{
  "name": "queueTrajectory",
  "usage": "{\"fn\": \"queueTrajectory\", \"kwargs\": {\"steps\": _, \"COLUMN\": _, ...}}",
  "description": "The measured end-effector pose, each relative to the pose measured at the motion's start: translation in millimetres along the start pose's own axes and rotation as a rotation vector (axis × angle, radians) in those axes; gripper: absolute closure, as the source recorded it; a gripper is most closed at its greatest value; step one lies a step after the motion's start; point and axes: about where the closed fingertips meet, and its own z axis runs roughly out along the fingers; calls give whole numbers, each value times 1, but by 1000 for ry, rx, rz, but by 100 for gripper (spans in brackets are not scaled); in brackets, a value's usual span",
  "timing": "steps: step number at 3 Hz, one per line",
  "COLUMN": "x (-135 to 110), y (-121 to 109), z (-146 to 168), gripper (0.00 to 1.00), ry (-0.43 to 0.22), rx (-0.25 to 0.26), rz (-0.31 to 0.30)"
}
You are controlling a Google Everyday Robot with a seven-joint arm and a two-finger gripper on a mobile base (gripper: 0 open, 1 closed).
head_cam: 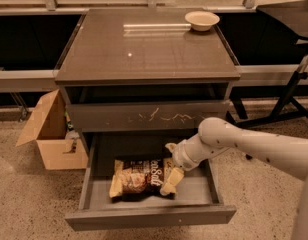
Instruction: Pick brown chip bag from middle drawer and place on counter
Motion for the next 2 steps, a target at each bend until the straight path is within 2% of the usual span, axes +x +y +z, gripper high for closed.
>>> {"fn": "queueTrajectory", "kwargs": {"steps": 2, "x": 22, "y": -28, "z": 54, "gripper": 0, "ry": 79, "rx": -13, "rz": -16}}
